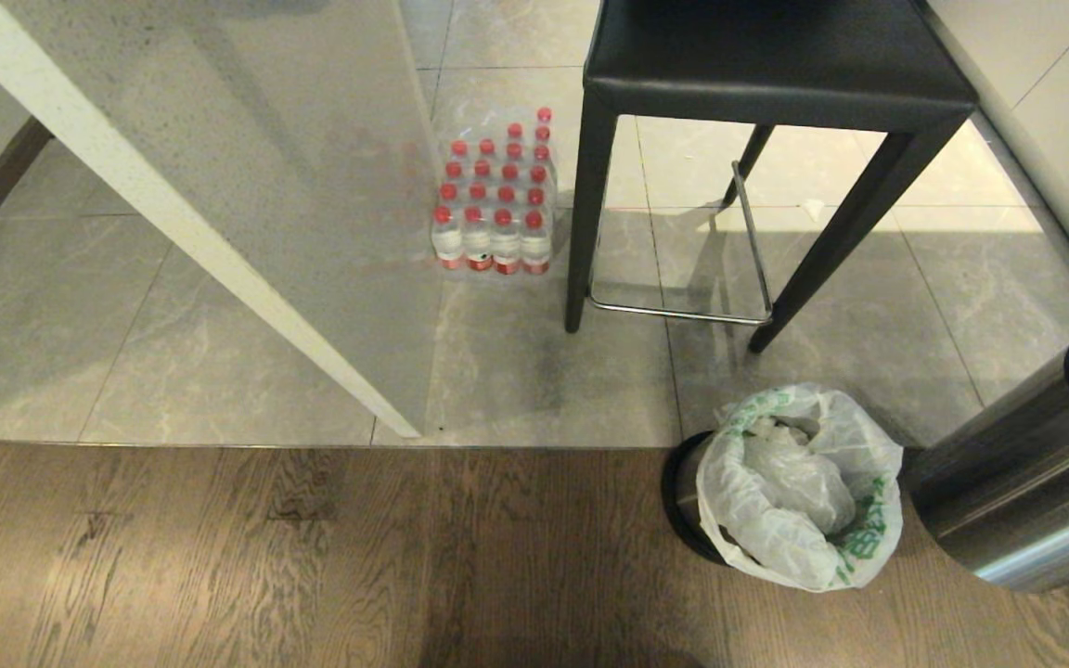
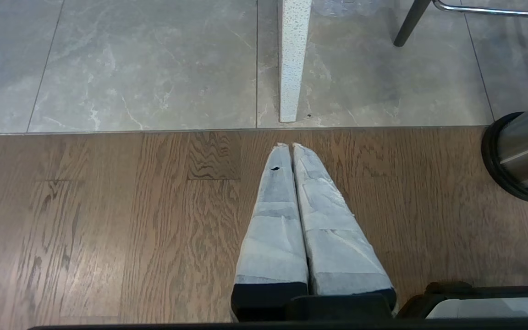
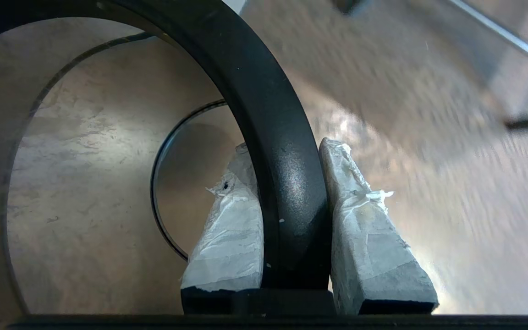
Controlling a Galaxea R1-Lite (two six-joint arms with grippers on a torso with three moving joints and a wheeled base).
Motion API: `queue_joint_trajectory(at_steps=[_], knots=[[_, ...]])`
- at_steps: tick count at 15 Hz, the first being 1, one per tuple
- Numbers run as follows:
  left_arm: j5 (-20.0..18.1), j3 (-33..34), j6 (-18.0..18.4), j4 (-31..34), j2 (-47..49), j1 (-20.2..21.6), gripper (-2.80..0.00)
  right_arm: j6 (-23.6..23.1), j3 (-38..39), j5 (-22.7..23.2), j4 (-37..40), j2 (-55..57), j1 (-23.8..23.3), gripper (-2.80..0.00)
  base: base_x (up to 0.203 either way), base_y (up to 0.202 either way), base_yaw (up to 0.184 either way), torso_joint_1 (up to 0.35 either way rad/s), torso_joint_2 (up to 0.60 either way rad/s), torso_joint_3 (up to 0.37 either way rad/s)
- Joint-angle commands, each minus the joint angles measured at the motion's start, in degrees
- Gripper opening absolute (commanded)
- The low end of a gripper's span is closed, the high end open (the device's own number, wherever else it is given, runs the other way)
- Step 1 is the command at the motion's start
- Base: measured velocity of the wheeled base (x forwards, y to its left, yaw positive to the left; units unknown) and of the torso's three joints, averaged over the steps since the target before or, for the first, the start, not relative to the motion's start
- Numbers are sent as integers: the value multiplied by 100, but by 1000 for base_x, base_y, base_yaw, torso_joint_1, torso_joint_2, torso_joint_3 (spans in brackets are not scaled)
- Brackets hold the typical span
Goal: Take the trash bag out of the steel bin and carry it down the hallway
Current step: Place the outer trash can on the ground
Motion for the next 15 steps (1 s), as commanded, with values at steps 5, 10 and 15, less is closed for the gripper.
queue_joint_trajectory(at_steps=[5,10,15], knots=[[1,0,-1,0,-2,0,-280,-259,-446,45,-1165,1733,-87,-280,0,0,0,0,0,0],[1,2,-1,0,-2,0,-280,-294,-627,101,-1299,2264,-48,0,0,0,0,0,0,0],[1,-6,-1,0,-2,0,-280,-496,-489,-90,-1141,1769,-70,0,0,0,0,0,0,0]])
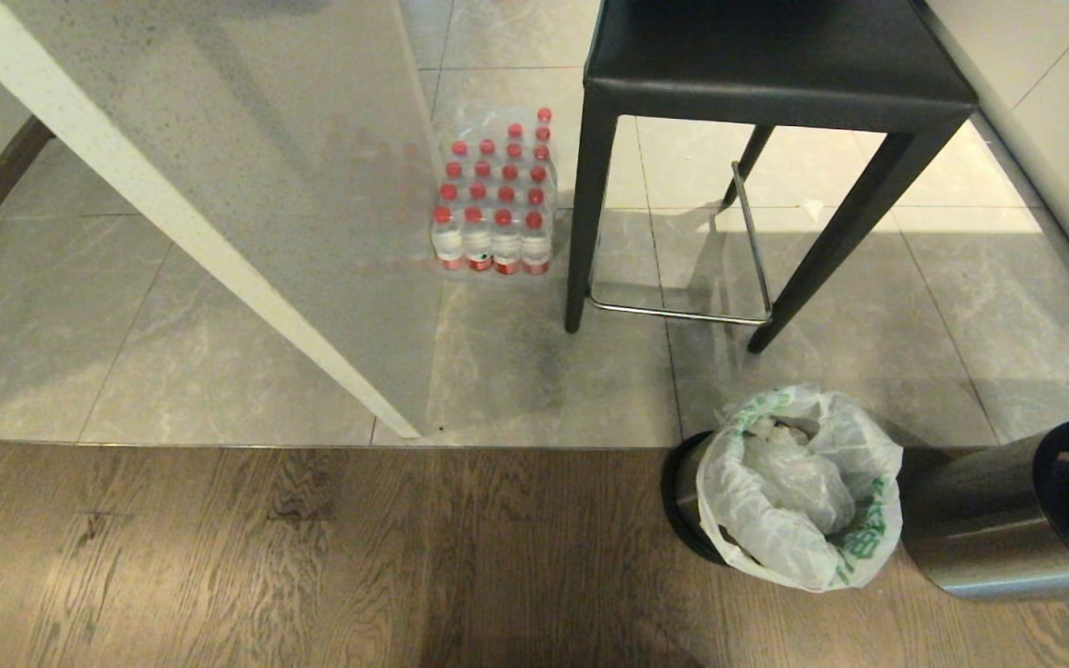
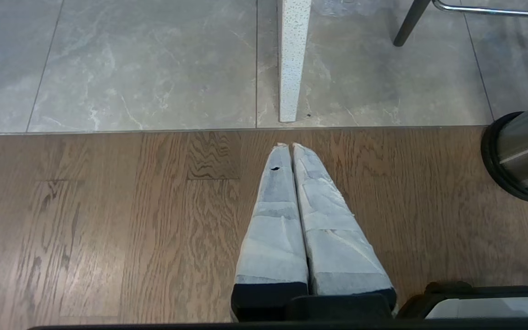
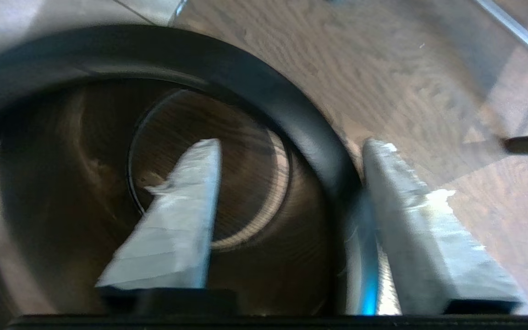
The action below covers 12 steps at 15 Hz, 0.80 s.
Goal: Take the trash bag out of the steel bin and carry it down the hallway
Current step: Place the outer trash can on the ground, then pick up the trash bag
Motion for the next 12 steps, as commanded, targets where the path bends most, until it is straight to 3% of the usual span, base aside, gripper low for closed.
queue_joint_trajectory(at_steps=[1,5,7,9,10,12], knots=[[1,0,-1,0,-2,0,-280,1,221,-11,191,-544,-36,0,0,0,0,0,0,0],[1,-1,-1,0,-2,0,-280,27,786,-26,1491,-1889,-142,0,0,0,0,0,0,0],[1,-8,-1,0,-2,0,-280,24,908,43,1689,-2651,-108,0,0,0,0,0,0,0],[1,-8,-1,0,-2,0,-280,-38,1224,159,1837,-3543,276,0,0,0,0,0,0,0],[1,-6,-1,0,-2,0,-280,-56,1429,183,1974,-3973,693,-280,0,0,0,0,0,0],[1,0,1,0,-2,0,-280,-75,1660,177,2401,-4667,1924,-280,0,0,0,0,0,0]])
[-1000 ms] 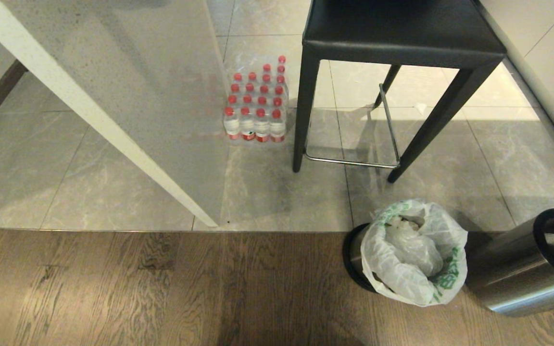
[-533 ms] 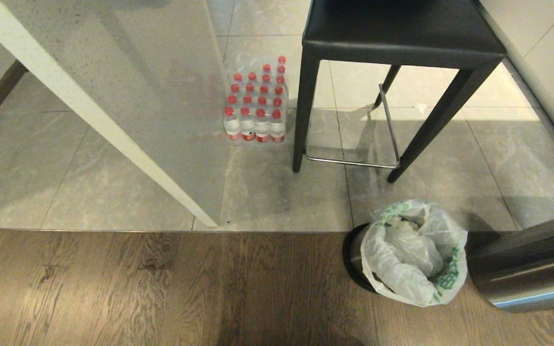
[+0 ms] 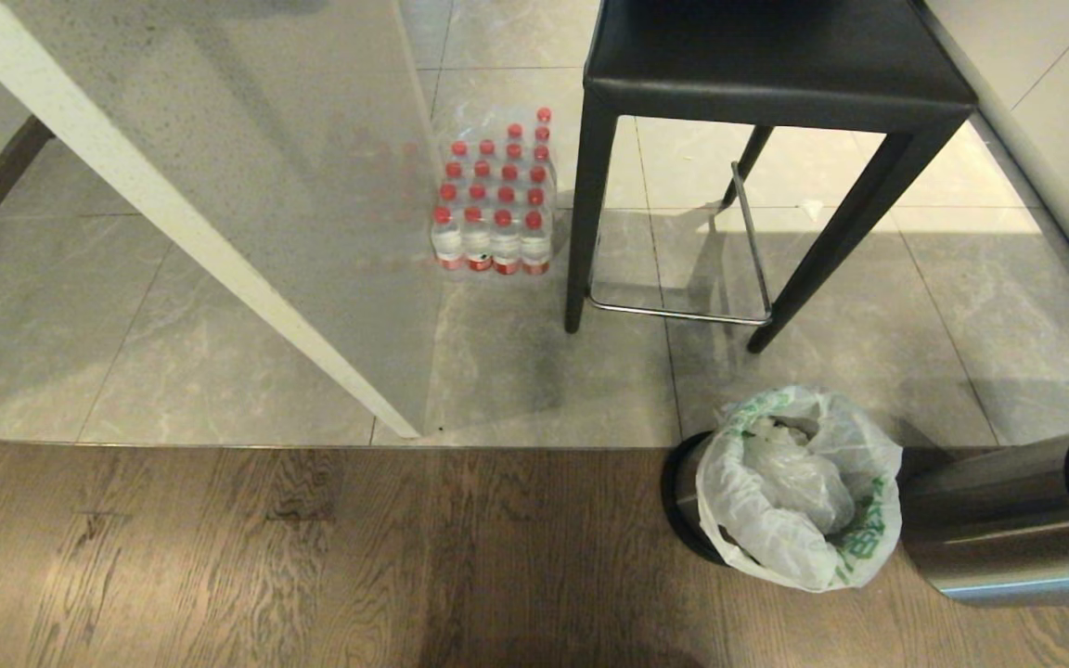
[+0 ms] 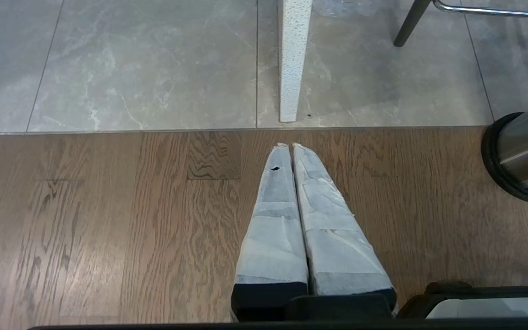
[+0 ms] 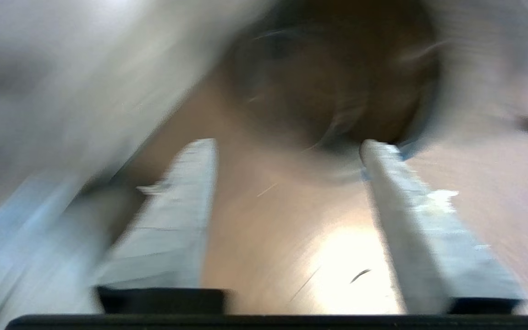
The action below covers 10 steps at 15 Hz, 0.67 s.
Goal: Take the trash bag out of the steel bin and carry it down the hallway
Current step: Pick up the trash bag
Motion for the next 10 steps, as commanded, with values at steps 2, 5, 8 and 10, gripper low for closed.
queue_joint_trajectory(at_steps=[2,5,8,10], knots=[[1,5,-4,0,-2,0,-280,-59,231,-145,820,-1382,1677,-280,0,0,0,0,0,0],[1,5,-4,0,-2,0,-280,-852,520,-327,2339,-2252,2682,-280,0,0,0,0,0,0],[1,5,-4,0,-2,0,-280,-968,789,182,2456,-2304,2988,-280,0,0,0,0,0,0],[1,5,-4,0,-2,0,-280,-960,807,372,2454,-2304,3471,-280,0,0,0,0,0,0]])
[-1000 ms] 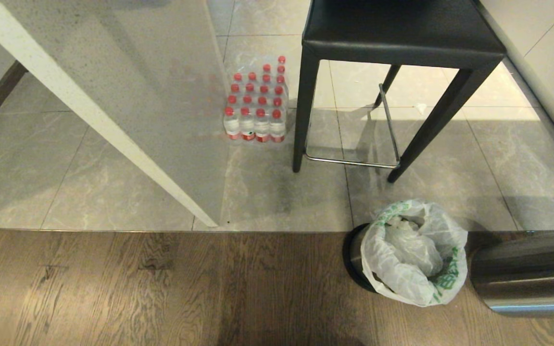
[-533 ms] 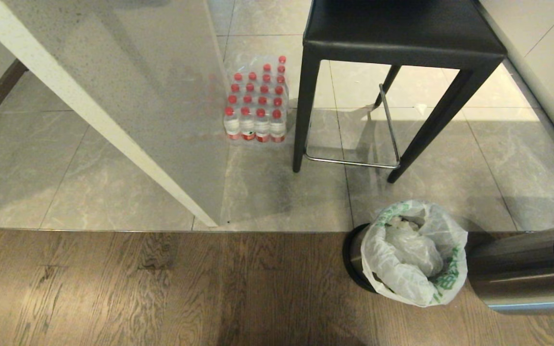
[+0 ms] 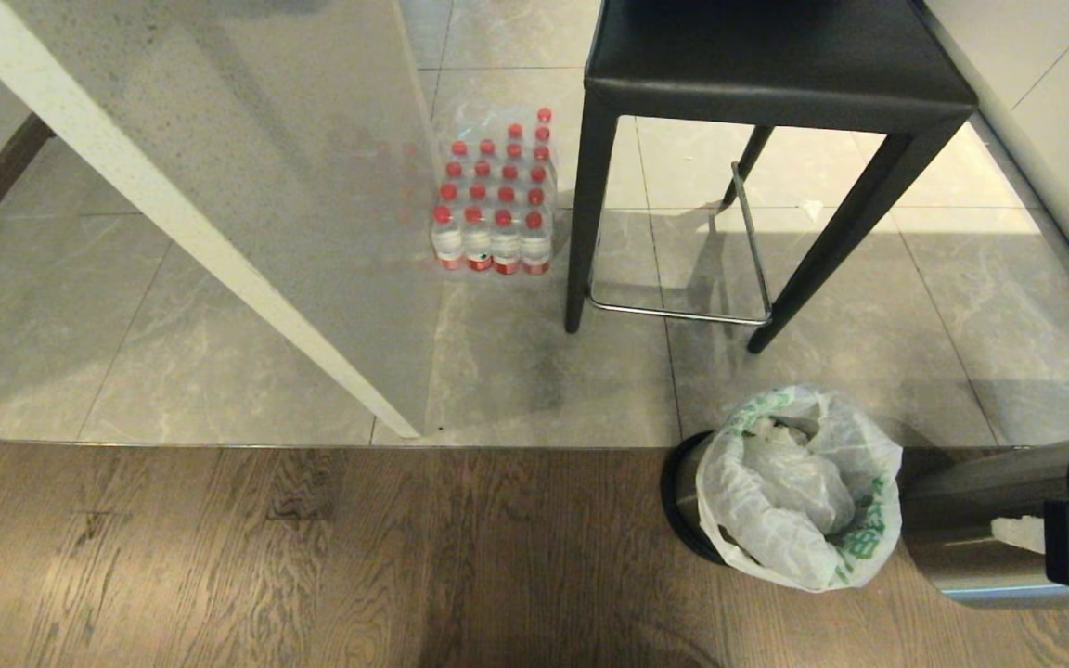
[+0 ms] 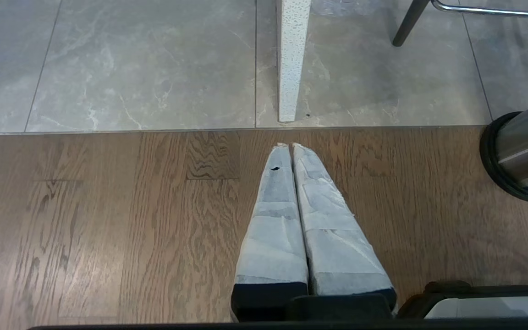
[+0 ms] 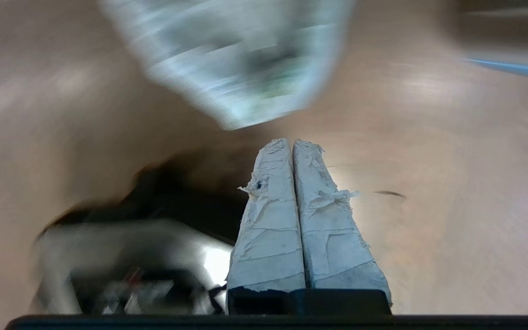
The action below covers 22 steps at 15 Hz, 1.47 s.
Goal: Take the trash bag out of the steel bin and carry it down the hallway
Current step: Pick up the trash bag
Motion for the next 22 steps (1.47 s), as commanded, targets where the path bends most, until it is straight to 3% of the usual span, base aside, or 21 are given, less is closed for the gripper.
queue_joint_trajectory(at_steps=[1,7,11,17,22], knots=[[1,0,-3,0,-2,0,-280,9,63,37,18,-77,417,0,0,0,0,0,0,0],[1,-8,-3,0,-2,0,-280,-103,492,-238,-17,487,1712,0,0,0,0,0,0,0],[1,-2,-3,0,-2,0,-280,-786,566,-1170,-1007,1435,1905,0,0,0,0,0,0,0],[1,0,-3,0,-2,0,-280,-1112,812,-1625,-2283,2612,2365,0,0,0,0,0,0,0],[1,0,-3,0,-2,0,-280,-1530,797,-2070,-3800,3744,2283,0,0,0,0,0,0,0]])
